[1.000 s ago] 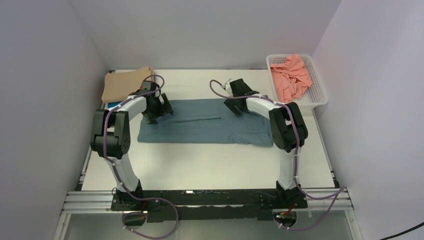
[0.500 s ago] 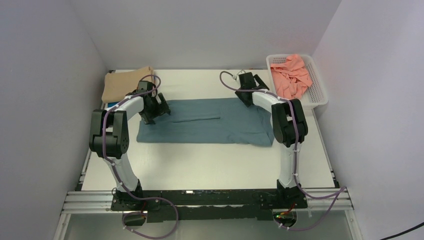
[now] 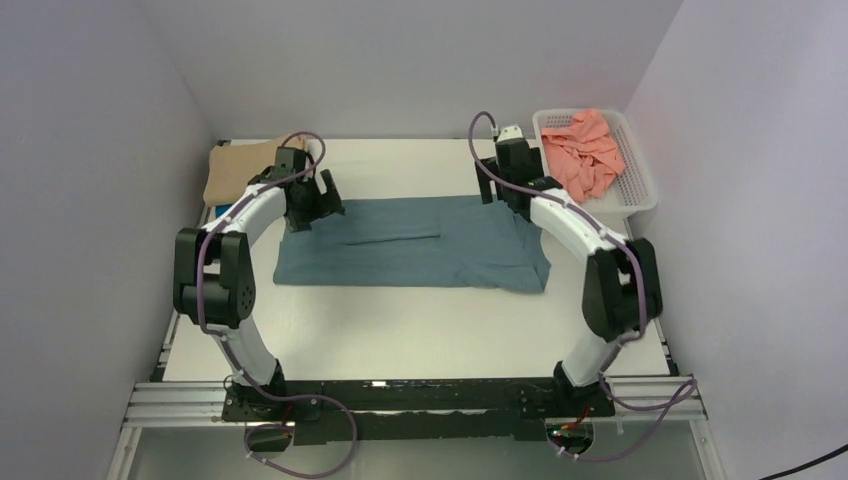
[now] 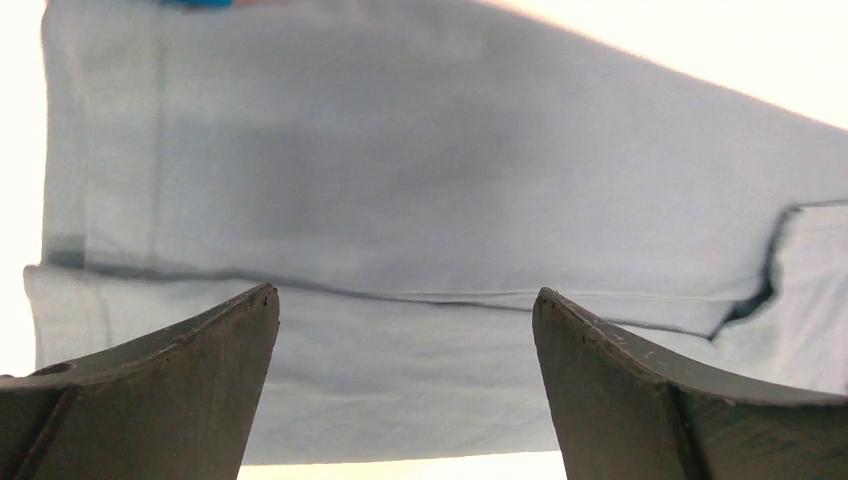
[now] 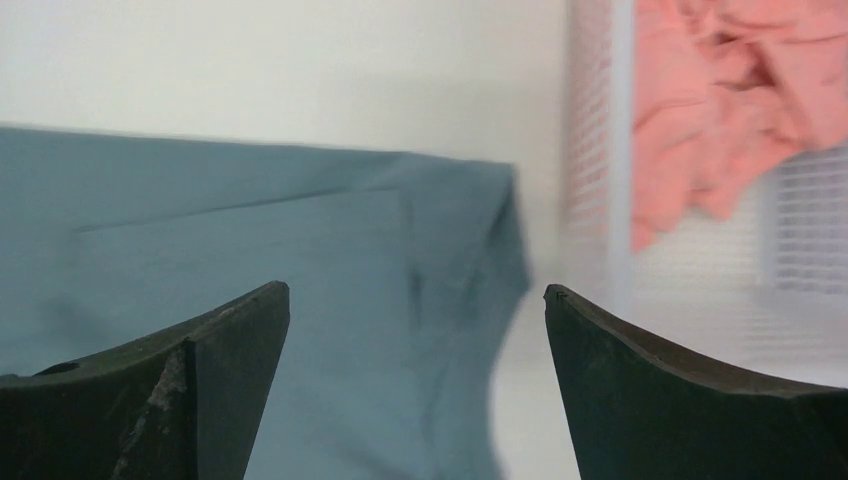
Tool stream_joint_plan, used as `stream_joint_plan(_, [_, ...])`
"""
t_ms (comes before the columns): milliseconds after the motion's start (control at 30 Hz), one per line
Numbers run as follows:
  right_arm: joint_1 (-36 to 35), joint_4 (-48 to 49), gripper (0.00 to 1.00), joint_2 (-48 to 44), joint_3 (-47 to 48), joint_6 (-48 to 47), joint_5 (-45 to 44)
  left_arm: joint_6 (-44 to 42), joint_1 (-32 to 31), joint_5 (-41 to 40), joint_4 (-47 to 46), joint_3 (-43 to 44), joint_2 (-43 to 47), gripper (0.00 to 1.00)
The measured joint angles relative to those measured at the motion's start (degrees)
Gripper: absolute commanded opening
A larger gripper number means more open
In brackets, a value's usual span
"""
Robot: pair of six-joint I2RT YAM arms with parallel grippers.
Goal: Fold and stack the t-shirts
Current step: Fold the other side of the tshirt into a rectangle, then rotate the tshirt 90 degrees
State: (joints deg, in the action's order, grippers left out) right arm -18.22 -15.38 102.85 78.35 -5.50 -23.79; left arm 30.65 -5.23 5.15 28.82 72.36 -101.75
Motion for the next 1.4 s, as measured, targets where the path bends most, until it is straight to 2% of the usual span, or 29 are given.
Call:
stream_joint_plan(167, [-1.60, 1.09, 1.00, -14.75, -13.86, 13.84, 13.00, -1.55, -1.57, 2.21, 0.44, 8.55, -3.48, 0.99])
stream_joint_plan(300, [-1.64, 2.32, 1.00, -20.31, -26.14, 25.03, 23.74, -2.47, -1.75, 3.28, 0.24, 14.43, -9.99, 0.99])
stream_joint_plan(433, [-1.66, 2.08, 1.00, -19.45, -33.31, 32.94, 30.53, -2.62, -1.70, 3.78, 1.14, 16.50, -15.98, 0.99])
stream_joint_plan(567, [-0.72, 2.12, 1.00, -13.68, -32.24, 37.83, 32.13, -2.51, -1.79, 4.46, 1.86, 15.96, -17.20, 0.99])
stream_joint_plan(700, [3.23, 2.99, 1.00, -4.74, -22.88, 39.58, 34.93, -2.49, -2.69, 5.14, -1.95, 7.96, -12.61, 0.99])
stream_joint_plan(867, [7.65, 3.41, 1.00, 10.08, -5.05, 36.92, 40.79, -1.18, -7.02, 5.64, -5.22, -4.28, -4.09, 0.99])
stream_joint_plan(1100, [9.25, -1.99, 1.00, 34.36, 31.32, 28.72, 49.11, 7.41, -19.50, 12.31, -10.27, -22.10, 9.51, 0.99])
stream_joint_plan(1233, [9.18, -3.61, 1.00, 46.86, 50.93, 27.76, 53.44, 13.07, -27.26, 16.31, -12.94, -24.24, 10.25, 0.99])
stream_joint_plan(1400, [9.20, 5.05, 1.00, 50.82, 53.35, 33.59, 59.56, 17.35, -33.44, 17.92, -14.27, -21.75, 7.52, 0.99])
